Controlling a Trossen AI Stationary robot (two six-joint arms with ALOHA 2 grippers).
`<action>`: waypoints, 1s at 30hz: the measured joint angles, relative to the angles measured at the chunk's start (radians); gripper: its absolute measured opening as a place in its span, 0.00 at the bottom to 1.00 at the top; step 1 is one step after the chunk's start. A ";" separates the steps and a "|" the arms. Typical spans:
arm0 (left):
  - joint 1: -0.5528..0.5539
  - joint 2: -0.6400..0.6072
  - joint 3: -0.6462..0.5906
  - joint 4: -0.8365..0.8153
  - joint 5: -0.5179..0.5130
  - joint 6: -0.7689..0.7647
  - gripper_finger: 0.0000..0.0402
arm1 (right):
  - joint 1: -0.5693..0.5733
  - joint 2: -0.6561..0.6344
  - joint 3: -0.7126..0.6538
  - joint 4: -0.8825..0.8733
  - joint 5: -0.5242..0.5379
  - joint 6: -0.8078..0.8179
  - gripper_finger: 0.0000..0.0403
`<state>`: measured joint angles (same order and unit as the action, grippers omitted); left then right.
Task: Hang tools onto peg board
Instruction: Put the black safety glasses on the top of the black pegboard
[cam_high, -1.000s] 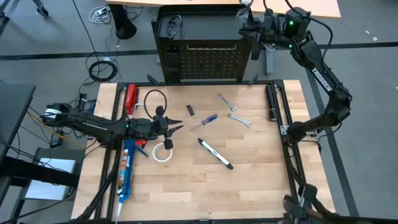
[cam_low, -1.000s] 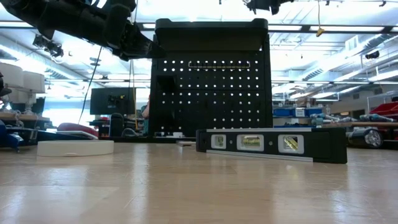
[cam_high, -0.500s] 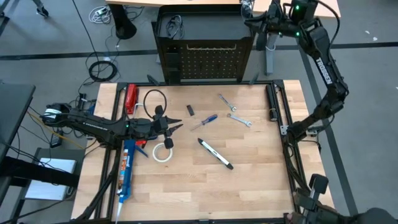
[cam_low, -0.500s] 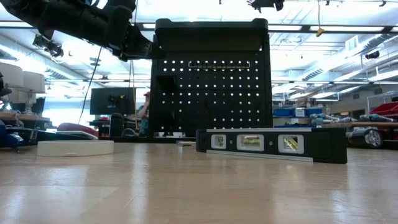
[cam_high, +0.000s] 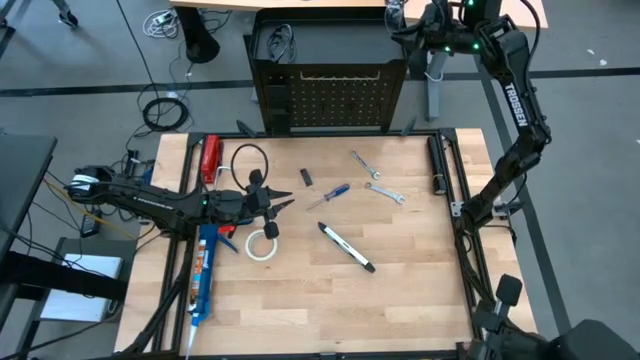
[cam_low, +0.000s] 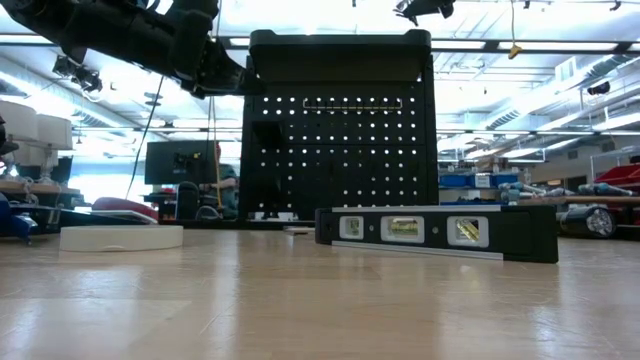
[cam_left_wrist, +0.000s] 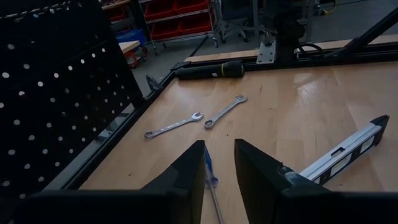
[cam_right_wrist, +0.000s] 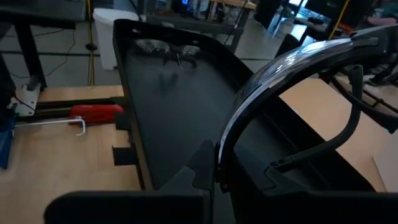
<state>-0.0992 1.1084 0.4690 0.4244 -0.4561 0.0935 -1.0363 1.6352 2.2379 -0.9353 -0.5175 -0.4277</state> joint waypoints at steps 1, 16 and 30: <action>0.001 0.000 0.000 0.000 0.000 0.000 0.23 | 0.000 0.000 0.000 -0.008 0.000 -0.009 0.09; 0.001 0.000 0.000 0.002 -0.004 0.000 0.23 | 0.000 0.014 0.000 -0.119 0.034 -0.119 0.11; 0.001 0.000 0.000 0.002 -0.004 -0.003 0.23 | 0.000 0.014 0.000 -0.167 0.053 -0.145 0.12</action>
<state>-0.0986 1.1084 0.4690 0.4265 -0.4603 0.0901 -1.0363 1.6497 2.2379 -1.1019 -0.4648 -0.5724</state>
